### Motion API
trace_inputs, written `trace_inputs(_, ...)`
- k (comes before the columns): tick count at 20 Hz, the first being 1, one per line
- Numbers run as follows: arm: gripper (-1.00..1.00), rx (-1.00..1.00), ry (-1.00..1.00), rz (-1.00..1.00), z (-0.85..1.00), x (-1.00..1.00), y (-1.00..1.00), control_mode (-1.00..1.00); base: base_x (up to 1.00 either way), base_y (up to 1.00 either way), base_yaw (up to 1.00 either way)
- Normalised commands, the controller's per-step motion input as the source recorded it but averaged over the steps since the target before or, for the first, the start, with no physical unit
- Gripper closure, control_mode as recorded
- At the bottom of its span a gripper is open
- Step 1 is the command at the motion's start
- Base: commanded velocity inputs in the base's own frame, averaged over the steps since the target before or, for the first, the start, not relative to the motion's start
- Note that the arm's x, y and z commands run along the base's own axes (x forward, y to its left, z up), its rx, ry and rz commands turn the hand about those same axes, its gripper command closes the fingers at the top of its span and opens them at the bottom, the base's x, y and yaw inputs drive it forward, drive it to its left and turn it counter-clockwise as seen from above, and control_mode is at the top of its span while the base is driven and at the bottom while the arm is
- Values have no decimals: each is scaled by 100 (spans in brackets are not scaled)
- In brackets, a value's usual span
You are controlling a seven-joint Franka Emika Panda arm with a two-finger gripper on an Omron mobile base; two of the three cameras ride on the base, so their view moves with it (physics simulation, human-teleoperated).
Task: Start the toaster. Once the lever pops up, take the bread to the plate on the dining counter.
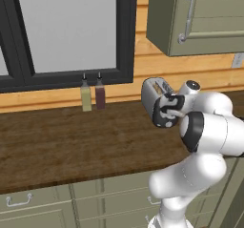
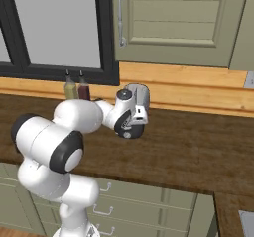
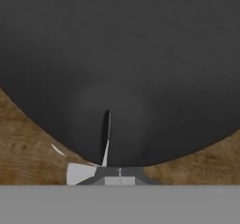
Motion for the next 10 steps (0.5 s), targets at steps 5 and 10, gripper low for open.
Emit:
trace_inputs(5,100,0,1,0,-50,0,6,-100,0,0,0)
trace_inputs(10,100,0,0,0,-27,0,2,-100,0,0,0)
